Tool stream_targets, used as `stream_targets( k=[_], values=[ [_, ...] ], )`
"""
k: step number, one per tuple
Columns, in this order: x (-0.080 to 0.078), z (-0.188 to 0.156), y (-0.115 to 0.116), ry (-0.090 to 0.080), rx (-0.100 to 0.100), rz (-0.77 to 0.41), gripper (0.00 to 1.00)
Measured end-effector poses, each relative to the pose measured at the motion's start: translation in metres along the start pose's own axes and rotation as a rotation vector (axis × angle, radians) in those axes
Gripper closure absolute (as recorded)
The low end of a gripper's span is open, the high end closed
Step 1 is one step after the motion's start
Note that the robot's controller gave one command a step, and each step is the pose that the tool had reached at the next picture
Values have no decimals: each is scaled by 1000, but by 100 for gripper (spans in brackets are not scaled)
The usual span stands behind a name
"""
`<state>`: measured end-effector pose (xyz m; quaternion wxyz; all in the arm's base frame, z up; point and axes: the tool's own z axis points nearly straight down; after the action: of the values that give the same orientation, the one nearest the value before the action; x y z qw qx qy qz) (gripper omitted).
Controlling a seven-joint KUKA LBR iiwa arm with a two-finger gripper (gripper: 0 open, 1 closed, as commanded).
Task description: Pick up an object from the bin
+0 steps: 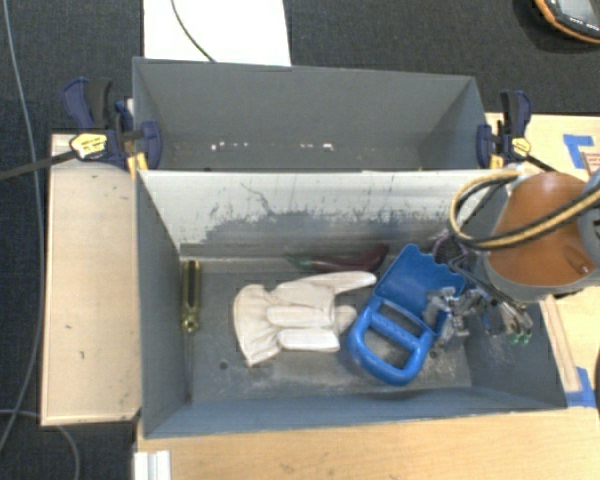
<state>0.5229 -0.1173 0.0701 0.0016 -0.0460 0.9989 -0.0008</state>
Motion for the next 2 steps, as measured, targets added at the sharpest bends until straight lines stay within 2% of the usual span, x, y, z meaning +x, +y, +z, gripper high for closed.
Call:
stream_targets(
  k=[1,2],
  values=[
    [0,0,0,0,0,-1,100],
    [7,-101,2,3,-2,-21,100]
  ],
)
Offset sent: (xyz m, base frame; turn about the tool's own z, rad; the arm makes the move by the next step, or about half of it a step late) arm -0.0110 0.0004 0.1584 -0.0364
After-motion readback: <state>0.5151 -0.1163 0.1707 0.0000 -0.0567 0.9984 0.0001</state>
